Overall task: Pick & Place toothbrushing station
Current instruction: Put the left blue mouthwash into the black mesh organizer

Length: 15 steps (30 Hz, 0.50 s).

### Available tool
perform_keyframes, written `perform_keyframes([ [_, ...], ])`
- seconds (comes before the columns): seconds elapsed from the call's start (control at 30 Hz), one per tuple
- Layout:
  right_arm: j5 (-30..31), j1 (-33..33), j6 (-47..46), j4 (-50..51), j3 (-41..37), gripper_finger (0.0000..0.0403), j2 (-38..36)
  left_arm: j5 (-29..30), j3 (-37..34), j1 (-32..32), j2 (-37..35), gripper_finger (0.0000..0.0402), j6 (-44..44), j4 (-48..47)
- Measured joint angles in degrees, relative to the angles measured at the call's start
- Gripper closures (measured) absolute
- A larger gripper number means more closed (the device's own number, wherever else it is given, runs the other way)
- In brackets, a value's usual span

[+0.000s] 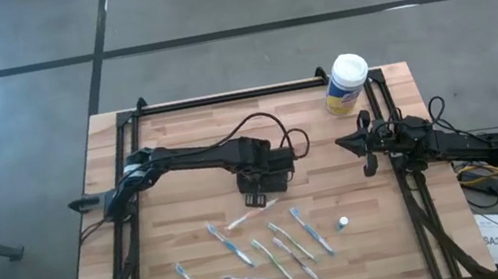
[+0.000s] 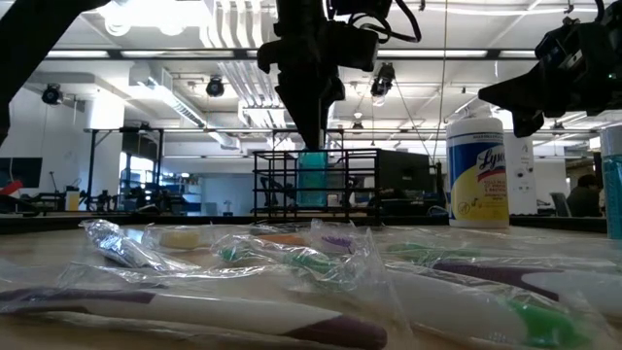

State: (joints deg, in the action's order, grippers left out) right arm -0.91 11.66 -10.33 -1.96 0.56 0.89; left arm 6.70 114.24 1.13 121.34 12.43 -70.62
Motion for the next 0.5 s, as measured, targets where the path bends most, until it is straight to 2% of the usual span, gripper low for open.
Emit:
perform_keyframes([
  [0.5,0.0,0.0,0.0,0.0,0.0,0.0394,0.0,-0.1,-1.0,-1.8,-2.0,0.0305,1.3,1.9],
])
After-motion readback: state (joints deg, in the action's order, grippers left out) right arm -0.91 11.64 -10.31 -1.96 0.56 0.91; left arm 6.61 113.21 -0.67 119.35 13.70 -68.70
